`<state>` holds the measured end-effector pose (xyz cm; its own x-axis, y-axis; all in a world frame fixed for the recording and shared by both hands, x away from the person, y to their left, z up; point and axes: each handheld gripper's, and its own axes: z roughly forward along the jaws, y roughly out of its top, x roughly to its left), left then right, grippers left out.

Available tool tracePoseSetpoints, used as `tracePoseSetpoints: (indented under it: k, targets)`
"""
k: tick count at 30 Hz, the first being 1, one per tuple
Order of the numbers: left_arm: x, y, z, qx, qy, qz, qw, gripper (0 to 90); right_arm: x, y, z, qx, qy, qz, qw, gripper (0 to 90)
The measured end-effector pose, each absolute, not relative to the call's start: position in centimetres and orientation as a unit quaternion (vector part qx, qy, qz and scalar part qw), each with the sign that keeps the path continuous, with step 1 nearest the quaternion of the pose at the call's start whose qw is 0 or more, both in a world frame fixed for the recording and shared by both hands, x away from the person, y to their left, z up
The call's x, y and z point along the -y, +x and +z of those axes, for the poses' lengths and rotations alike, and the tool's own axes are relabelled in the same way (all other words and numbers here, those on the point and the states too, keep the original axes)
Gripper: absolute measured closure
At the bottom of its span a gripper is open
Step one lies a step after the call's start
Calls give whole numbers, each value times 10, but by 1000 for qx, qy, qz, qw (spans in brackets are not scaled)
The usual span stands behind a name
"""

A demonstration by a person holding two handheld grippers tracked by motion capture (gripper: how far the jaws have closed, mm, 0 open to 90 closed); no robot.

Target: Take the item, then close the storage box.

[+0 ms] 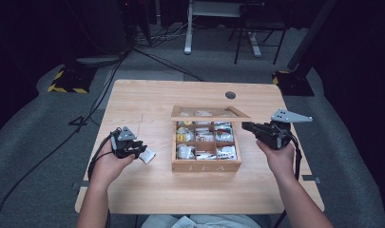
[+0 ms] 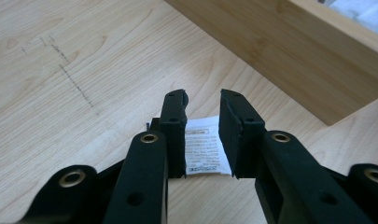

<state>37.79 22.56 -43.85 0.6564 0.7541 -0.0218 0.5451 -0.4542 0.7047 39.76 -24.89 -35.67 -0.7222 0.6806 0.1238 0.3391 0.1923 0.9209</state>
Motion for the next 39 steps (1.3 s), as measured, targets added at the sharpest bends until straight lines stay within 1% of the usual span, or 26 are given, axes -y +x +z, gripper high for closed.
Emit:
tracePoseSetpoints:
  k: [6, 16, 21, 25, 30, 34, 39]
  targets:
    - [-220, 373, -431, -381, 838, 154, 360, 664, 249, 398, -357, -756, 338, 538, 159, 899]
    - [-205, 358, -420, -363, 834, 148, 388, 515, 251, 398, -356, -755, 341, 539, 155, 899]
    - [-199, 346, -422, -339, 835, 125, 414, 454, 251, 399, -356, -755, 340, 539, 153, 898]
    - [-200, 340, -429, -337, 835, 114, 420, 435, 252, 399, -356, -755, 341, 538, 153, 898]
    - [-203, 333, -442, -338, 837, 106, 417, 438, 253, 399, -356, -757, 342, 537, 147, 898]
    - [-197, 327, -455, -330, 836, 94, 427, 420, 253, 400, -355, -760, 340, 534, 146, 898]
    - [-184, 322, -467, -315, 855, 82, 403, 410, 253, 399, -354, -763, 340, 530, 144, 898]
